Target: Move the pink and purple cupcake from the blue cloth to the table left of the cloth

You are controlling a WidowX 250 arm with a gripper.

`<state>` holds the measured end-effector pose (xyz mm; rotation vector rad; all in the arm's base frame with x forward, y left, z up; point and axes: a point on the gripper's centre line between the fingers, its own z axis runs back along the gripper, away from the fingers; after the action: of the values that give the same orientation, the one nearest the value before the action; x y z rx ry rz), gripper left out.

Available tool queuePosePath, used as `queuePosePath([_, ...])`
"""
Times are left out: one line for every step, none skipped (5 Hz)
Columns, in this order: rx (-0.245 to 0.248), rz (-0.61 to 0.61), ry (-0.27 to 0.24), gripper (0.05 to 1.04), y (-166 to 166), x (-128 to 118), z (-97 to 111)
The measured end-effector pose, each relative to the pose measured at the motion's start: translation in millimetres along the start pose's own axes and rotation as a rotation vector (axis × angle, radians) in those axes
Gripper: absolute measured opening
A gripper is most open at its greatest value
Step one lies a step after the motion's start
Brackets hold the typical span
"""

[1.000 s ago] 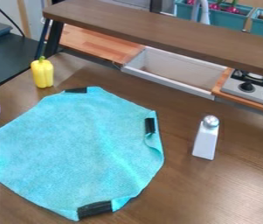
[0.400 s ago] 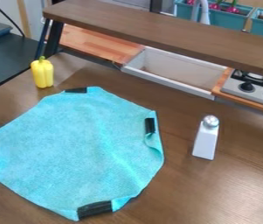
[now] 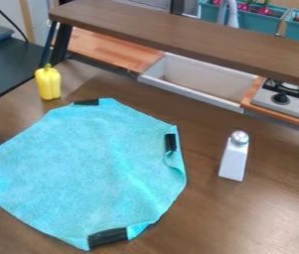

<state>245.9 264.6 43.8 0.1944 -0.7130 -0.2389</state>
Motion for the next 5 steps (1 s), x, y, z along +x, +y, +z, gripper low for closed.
queuePosePath([-0.033, 0.019, -0.063, 0.608, 6.6, -1.2, -6.2])
queuePosePath([-0.074, 0.024, -0.111, 0.608, 6.5, -4.6, -14.1])
queuePosePath([-0.086, 0.023, -0.147, 0.608, 6.4, -6.9, -17.6])
queuePosePath([-0.090, 0.027, -0.160, 0.608, 7.9, -5.2, -16.4])
queuePosePath([-0.100, 0.047, -0.160, 0.644, 6.6, -5.1, -16.2])
